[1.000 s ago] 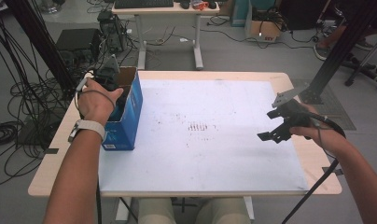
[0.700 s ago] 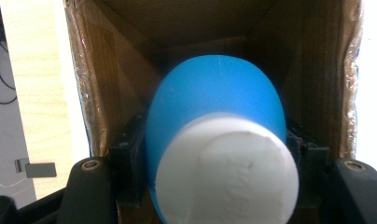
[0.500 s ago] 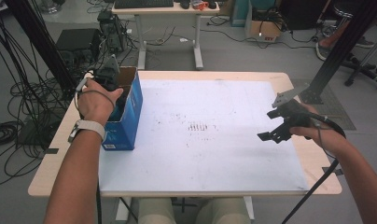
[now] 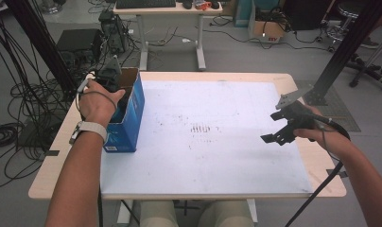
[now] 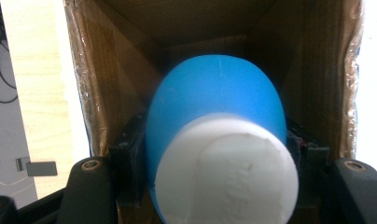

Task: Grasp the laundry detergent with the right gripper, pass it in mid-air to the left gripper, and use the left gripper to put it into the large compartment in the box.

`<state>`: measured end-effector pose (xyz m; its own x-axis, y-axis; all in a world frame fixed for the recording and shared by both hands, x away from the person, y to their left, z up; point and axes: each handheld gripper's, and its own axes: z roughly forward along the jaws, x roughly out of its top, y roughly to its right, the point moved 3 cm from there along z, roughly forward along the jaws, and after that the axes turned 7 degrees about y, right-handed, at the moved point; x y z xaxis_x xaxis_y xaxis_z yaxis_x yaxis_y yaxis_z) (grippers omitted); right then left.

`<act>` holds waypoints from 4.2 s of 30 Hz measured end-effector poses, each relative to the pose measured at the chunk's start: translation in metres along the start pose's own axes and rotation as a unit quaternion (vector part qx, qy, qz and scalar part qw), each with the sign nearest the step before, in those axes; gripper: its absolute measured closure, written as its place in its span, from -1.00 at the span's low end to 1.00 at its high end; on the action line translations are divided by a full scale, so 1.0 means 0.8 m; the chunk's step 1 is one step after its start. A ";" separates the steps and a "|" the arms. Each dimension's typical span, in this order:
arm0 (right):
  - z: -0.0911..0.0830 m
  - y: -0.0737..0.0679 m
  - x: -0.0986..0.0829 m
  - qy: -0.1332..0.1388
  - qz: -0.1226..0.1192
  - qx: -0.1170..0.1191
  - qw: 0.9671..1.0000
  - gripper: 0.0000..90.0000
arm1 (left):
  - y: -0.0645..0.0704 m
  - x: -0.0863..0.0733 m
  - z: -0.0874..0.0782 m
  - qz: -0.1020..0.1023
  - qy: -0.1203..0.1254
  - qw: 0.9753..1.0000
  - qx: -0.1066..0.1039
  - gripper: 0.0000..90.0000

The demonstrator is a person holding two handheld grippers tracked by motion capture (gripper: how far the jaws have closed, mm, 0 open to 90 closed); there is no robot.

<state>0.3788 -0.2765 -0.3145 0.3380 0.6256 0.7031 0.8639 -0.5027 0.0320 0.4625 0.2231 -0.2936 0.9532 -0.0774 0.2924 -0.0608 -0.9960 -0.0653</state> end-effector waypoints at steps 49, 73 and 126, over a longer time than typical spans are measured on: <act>0.003 -0.001 0.000 -0.003 -0.001 0.004 1.000 -0.87 | -0.002 0.000 0.000 0.002 0.001 1.000 0.000 -0.17; 0.005 -0.002 -0.003 -0.006 0.001 0.006 1.000 -0.87 | -0.004 0.000 0.001 0.004 0.009 1.000 -0.005 -0.17; -0.015 0.000 0.028 -0.017 -0.005 -0.005 1.000 -0.87 | 0.032 0.000 -0.131 0.144 0.123 0.979 -0.076 -0.83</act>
<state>0.3816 -0.2700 -0.2901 0.3417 0.6506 0.6782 0.8637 -0.5019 0.0462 0.4302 0.1927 -0.1955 0.7903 -0.3462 0.5056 -0.3783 -0.9247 -0.0419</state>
